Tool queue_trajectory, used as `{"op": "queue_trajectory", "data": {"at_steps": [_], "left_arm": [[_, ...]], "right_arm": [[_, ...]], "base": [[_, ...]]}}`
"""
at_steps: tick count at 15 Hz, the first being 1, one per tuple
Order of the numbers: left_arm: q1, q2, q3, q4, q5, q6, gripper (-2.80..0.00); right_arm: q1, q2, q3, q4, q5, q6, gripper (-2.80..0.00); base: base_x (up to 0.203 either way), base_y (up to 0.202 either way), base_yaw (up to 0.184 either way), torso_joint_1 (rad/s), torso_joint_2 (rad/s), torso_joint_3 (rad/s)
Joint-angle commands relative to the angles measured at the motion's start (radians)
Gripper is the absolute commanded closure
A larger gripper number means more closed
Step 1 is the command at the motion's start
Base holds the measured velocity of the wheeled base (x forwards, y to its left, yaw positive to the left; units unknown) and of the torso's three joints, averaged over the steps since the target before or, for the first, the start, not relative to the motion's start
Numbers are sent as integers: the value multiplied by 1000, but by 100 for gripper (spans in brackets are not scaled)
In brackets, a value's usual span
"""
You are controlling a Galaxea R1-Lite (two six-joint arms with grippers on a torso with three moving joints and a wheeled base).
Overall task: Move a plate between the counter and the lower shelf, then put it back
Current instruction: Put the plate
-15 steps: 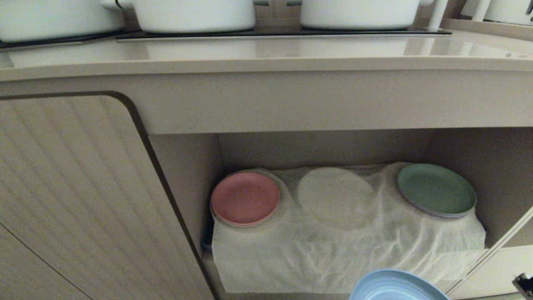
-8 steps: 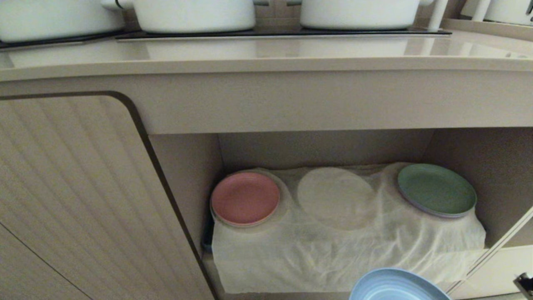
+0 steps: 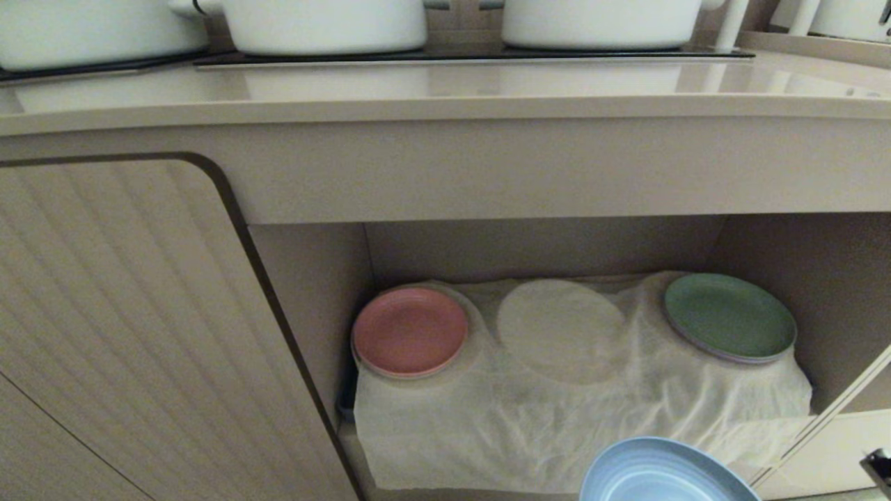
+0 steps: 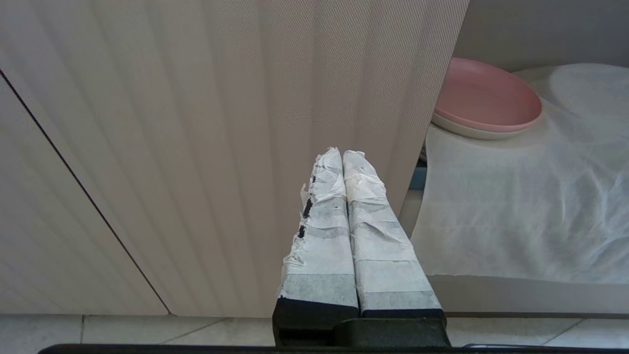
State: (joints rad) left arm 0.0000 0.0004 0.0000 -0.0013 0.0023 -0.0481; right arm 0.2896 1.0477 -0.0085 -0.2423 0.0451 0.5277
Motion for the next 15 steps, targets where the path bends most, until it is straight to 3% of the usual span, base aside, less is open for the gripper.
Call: {"op": "queue_trajectory", "data": {"at_steps": [1, 15], "left_arm": [[0, 0, 0, 0, 1, -1, 0], [0, 0, 0, 0, 1, -1, 0]], "right_arm": [[0, 8, 7, -2, 1, 2, 0], [0, 17, 7, -20, 1, 0, 0]], "base": [[0, 0, 0, 0, 0, 0], [0, 0, 0, 0, 0, 0]]}}
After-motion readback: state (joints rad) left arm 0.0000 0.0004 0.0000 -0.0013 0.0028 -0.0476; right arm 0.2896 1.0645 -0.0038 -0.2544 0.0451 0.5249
